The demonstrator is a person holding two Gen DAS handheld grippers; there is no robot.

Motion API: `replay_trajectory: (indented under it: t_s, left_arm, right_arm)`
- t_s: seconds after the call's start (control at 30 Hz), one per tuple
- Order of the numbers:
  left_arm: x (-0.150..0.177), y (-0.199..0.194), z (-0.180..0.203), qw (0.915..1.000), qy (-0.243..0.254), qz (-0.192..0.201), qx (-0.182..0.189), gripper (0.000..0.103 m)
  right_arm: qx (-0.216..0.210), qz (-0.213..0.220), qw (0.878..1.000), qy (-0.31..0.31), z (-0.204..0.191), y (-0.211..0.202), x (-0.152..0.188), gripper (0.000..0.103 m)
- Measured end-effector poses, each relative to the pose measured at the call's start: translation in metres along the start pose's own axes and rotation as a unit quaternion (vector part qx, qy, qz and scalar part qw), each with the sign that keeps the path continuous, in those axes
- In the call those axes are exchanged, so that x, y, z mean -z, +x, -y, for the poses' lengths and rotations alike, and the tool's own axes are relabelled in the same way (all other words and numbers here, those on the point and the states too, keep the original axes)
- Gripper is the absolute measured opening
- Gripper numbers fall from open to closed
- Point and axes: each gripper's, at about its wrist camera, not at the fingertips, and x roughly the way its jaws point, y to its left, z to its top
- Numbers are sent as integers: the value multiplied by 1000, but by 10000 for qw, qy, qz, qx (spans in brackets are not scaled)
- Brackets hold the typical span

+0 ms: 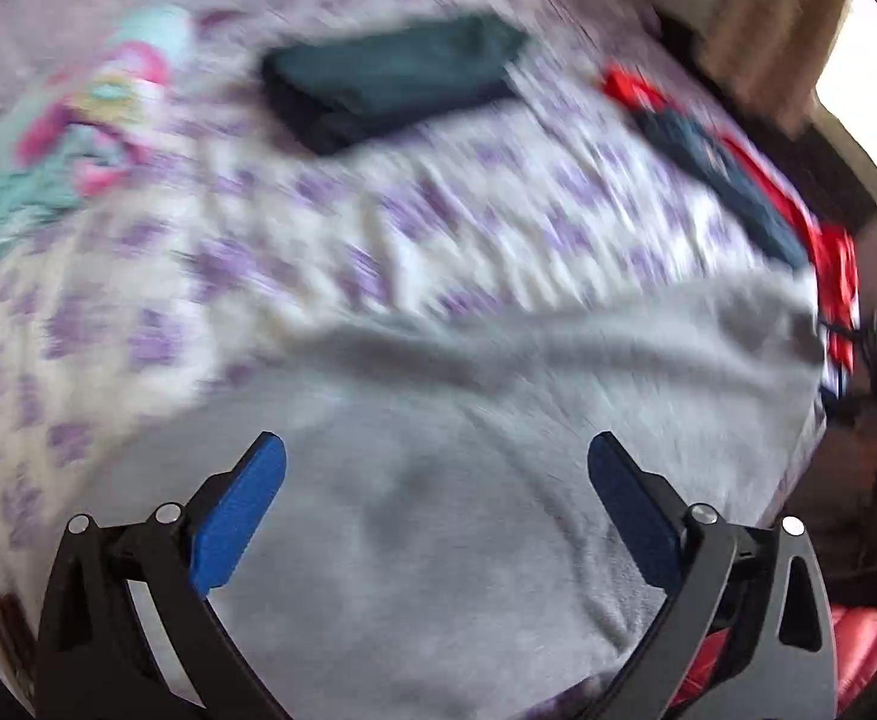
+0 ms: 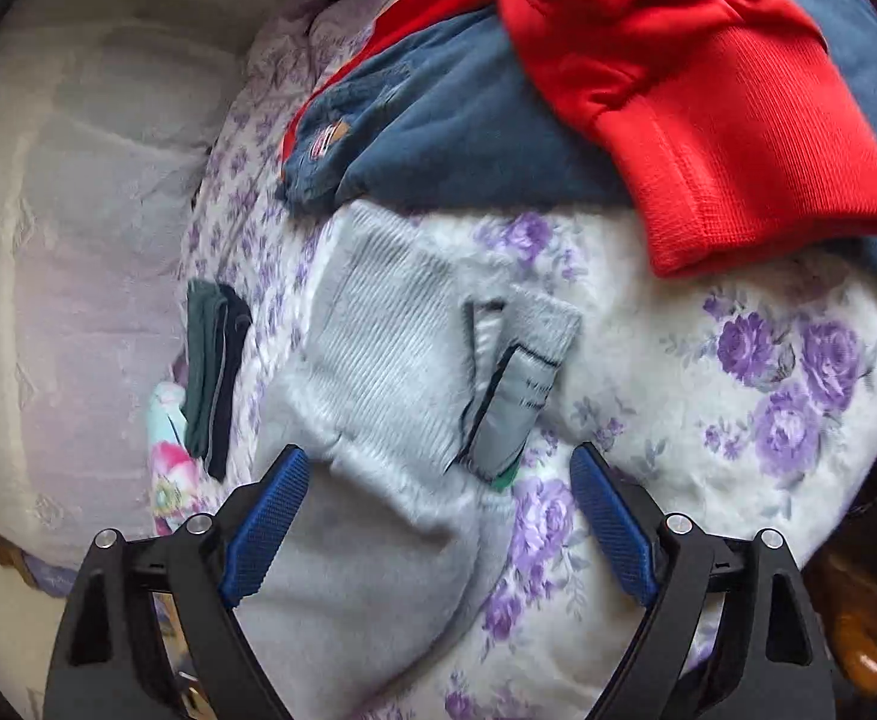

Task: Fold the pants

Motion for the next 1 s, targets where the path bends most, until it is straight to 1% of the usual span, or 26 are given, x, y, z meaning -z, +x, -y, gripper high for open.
replay_trajectory:
  t_s: [0.03, 0.07, 0.1, 0.13, 0.2, 0.27, 0.33, 0.37, 0.4, 0.43, 0.5, 0.53, 0.57, 0.6, 0.63, 0.67, 0.7, 0.73, 0.77, 0.8, 0.87, 0.9, 0.97, 1.0]
  left_arm:
    - [2, 21, 6, 9995, 59, -301, -120, 99]
    - [8, 48, 11, 9966, 121, -679, -444, 99]
    - [15, 62, 15, 9952, 178, -750, -607, 99]
    - [16, 59, 17, 9960, 191, -584, -653, 99]
    - [13, 52, 18, 9960, 219, -557, -668, 99]
    - [10, 41, 8, 9967, -94, -394, -706, 99]
    - [7, 21, -9, 9966, -471, -60, -678, 99]
    - [6, 11, -18, 9956, -661, 76, -656, 99]
    - [6, -1, -30, 9935, -895, 224, -661, 99]
    - [7, -11, -44, 9907, -1113, 330, -707, 99]
    - [15, -26, -75, 9826, -1599, 447, -833, 99]
    - [22, -32, -91, 9786, -1806, 474, -862, 99]
    - [33, -40, -109, 9720, -2095, 514, -929, 99]
    - [42, -45, -122, 9665, -2305, 550, -991, 99]
    - [55, -51, -138, 9583, -2583, 588, -1068, 99]
    - [71, -57, -156, 9477, -2926, 587, -1132, 99]
    - [81, -61, -168, 9407, -3141, 563, -1148, 98]
    - [96, -66, -182, 9307, -3434, 542, -1136, 98]
    - [112, -70, -193, 9196, -3726, 535, -1125, 98]
    - [128, -73, -201, 9086, -3999, 529, -1082, 98]
    - [150, -75, -209, 8942, -4339, 507, -981, 98]
    - [160, -74, -211, 8890, -4461, 507, -899, 98]
    - [170, -72, -210, 8840, -4580, 565, -744, 98]
    - [172, -71, -209, 8831, -4599, 587, -722, 98]
  right_arm:
    - [-61, 69, 9999, 67, 1, 0, 0, 89]
    - [-55, 101, 9999, 83, 1, -3, 0, 87]
    - [-10, 163, 9999, 21, -2, -5, 1, 69]
    - [-55, 197, 9998, -64, -5, -6, 1, 45]
    - [-64, 244, 9993, -258, -15, -11, 3, 42]
    - [-138, 223, 9993, -280, -18, -11, 1, 42]
    - [-131, 92, 9998, -94, -7, -4, -2, 54]
    - [-181, 61, 9998, 43, 4, -4, -2, 54]
    - [-339, 69, 9993, 171, 10, -2, -2, 54]
    - [-399, 92, 9990, 205, 13, -2, -2, 54]
    - [-343, 118, 9992, 162, 9, -1, -1, 55]
    - [-293, 111, 9994, 123, 7, -1, -1, 53]
    - [-273, 104, 9995, 76, 4, -1, -1, 47]
    - [-289, 131, 9995, 20, -1, -3, -1, 34]
    - [-157, 197, 9996, -146, -12, -7, -1, 32]
    - [-44, 254, 9990, -360, -23, -10, 0, 29]
    - [55, 312, 9976, -612, -35, -14, 1, 28]
    - [172, 390, 9938, -1023, -56, -20, 4, 27]
    - [257, 451, 9873, -1503, -81, -25, 8, 27]
    - [276, 481, 9776, -2033, -107, -30, 15, 27]
    - [257, 462, 9519, -3019, -158, -33, 33, 26]
    - [184, 407, 9392, -3403, -179, -33, 44, 25]
    - [-52, 119, 9013, -4330, -225, -22, 80, 25]
    - [-152, -48, 8853, -4648, -239, -15, 96, 22]
